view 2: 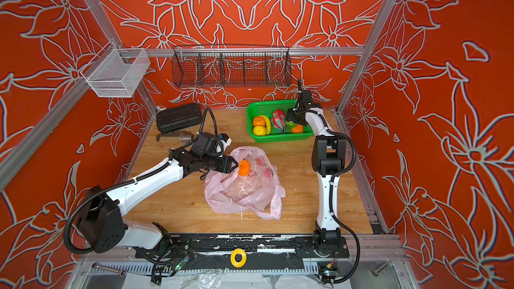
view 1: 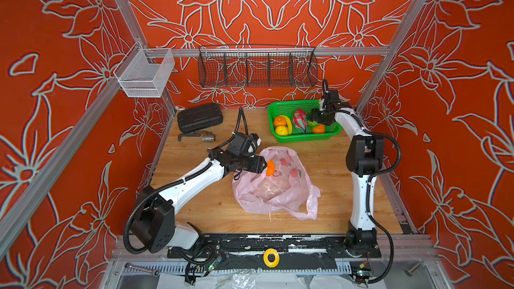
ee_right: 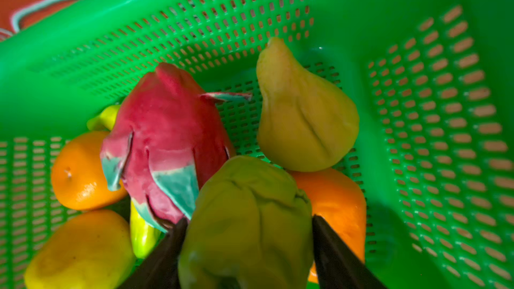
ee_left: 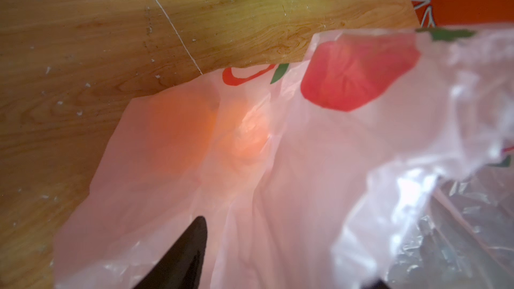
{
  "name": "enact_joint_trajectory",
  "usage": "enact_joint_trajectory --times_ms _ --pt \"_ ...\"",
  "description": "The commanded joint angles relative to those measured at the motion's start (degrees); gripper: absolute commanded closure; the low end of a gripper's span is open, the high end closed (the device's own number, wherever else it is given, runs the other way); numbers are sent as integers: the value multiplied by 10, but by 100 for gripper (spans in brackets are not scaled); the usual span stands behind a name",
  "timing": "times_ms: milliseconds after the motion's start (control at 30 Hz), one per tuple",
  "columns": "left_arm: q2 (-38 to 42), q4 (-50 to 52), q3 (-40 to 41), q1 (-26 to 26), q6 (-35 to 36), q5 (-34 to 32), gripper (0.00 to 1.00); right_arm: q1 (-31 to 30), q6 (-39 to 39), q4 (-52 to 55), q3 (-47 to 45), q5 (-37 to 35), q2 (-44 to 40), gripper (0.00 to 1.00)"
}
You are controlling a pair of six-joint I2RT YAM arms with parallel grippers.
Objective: Untie the knot of the plastic bag and take out the fruit
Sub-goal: Place the fruit in the basket, then pick up the fruit from the plastic bag.
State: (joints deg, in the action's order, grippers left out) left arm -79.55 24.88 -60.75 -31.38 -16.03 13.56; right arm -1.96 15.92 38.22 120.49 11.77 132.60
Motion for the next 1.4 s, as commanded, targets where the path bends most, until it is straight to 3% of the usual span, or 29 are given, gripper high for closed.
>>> enact_joint_trajectory --times_ms 0,133,233,600,800,933,1167,1367 --pt "34 25 -15 3 -1 -9 25 -2 5 11 -10 4 -23 16" --pt "42 62 -25 3 0 -19 10 -2 4 0 -53 -5 -84 5" --pt "57 73 -18 3 -5 -25 5 -2 10 -19 -102 -1 -145 4" --pt "92 137 3 10 -21 -73 0 -27 57 -109 -331 111 -443 6" --pt "71 128 13 17 -14 -23 1 -108 36 -88 -402 129 -583 6" --pt "44 120 7 17 -13 -11 10 -174 30 -44 -406 134 -634 8" --pt "18 108 -9 17 -18 1 48 -275 86 -40 -453 142 -696 14" --pt "16 100 -13 18 -29 10 79 -387 116 -57 -491 83 -693 20"
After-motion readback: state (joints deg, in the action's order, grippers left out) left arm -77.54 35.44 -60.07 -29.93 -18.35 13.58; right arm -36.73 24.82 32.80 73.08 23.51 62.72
